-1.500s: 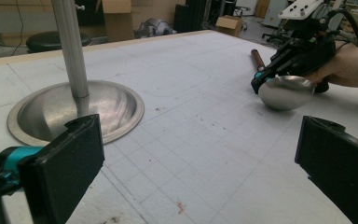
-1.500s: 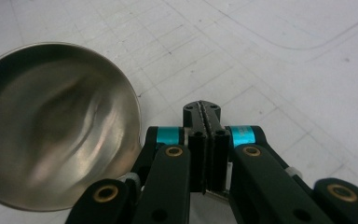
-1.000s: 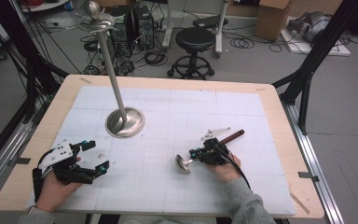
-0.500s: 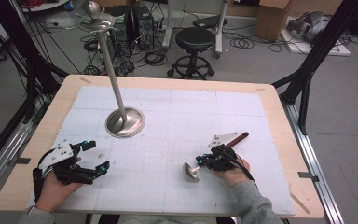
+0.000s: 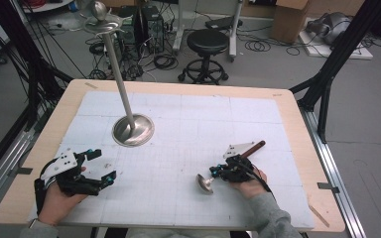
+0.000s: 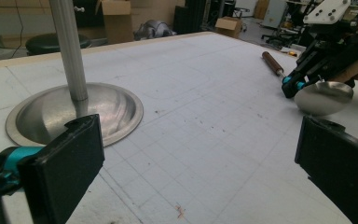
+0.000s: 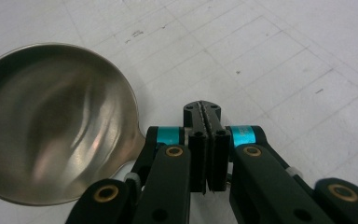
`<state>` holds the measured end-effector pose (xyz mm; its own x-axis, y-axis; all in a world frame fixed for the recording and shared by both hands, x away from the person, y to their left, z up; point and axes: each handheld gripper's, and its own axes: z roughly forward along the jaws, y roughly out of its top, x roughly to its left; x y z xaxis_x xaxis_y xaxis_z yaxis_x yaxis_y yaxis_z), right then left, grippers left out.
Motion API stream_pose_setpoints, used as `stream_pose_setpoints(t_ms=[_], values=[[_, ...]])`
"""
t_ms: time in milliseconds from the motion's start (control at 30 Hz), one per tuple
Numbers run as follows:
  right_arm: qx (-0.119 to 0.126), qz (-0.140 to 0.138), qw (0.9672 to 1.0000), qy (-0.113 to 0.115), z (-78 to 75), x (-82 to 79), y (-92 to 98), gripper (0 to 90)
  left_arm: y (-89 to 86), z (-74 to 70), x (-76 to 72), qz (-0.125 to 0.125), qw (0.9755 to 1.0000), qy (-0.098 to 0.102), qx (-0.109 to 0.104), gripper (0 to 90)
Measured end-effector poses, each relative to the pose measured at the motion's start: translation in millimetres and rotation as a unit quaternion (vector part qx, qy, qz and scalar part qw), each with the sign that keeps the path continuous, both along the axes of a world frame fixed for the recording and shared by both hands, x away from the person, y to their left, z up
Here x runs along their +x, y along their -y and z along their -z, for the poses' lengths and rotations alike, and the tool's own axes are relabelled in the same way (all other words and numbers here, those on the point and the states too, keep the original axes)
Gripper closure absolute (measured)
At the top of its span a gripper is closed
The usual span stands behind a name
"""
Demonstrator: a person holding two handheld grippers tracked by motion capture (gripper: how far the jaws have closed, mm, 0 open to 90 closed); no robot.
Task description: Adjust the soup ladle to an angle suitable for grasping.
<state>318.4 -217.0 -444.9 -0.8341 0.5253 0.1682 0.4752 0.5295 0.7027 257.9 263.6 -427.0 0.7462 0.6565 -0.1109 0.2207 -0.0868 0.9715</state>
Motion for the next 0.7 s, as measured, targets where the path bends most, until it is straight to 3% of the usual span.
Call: stream_pose_setpoints(t_ms=[467, 700], values=[[0.002, -0.039, 0.9990, 0.020, 1.5, -20.3, 24.5, 89.8, 0.1, -0.1, 0.2, 0.002, 1.0000, 0.001, 0.004, 1.7], [0.002, -0.052, 0.9985, 0.014, 0.9, -32.4, 43.4, 89.8, 0.7, 0.1, 0.9, 0.001, 1.0000, 0.001, 0.003, 1.7]])
